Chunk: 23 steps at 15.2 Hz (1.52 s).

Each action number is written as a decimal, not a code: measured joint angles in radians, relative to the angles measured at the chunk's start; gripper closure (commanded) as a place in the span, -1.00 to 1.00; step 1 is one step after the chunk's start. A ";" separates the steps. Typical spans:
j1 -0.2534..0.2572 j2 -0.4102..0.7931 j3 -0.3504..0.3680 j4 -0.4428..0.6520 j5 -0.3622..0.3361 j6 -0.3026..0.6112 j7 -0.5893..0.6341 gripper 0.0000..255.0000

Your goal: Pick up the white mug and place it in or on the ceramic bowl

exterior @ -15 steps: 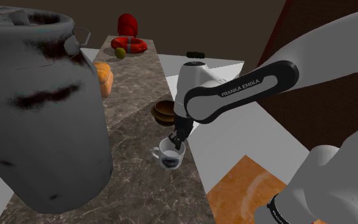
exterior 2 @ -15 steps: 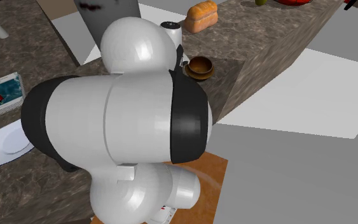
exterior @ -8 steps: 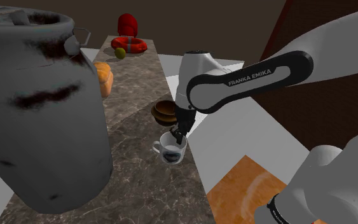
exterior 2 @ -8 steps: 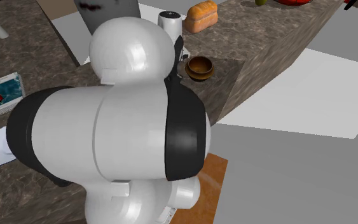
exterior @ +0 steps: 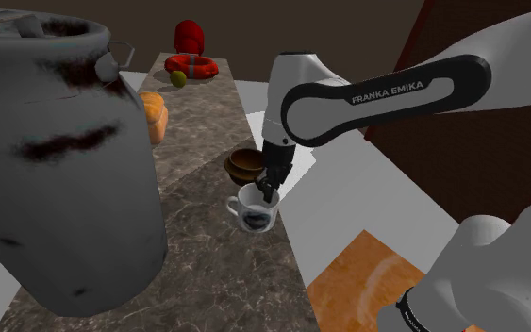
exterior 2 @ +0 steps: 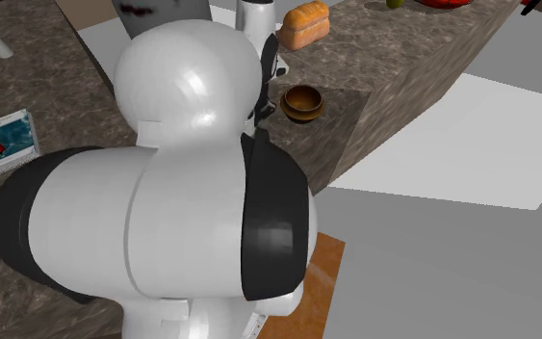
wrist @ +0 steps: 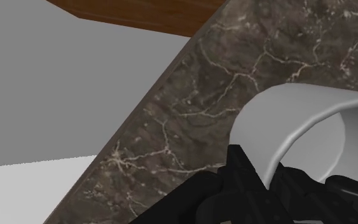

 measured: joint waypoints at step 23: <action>-0.053 0.109 -0.070 0.350 -0.044 -0.249 -0.079 1.00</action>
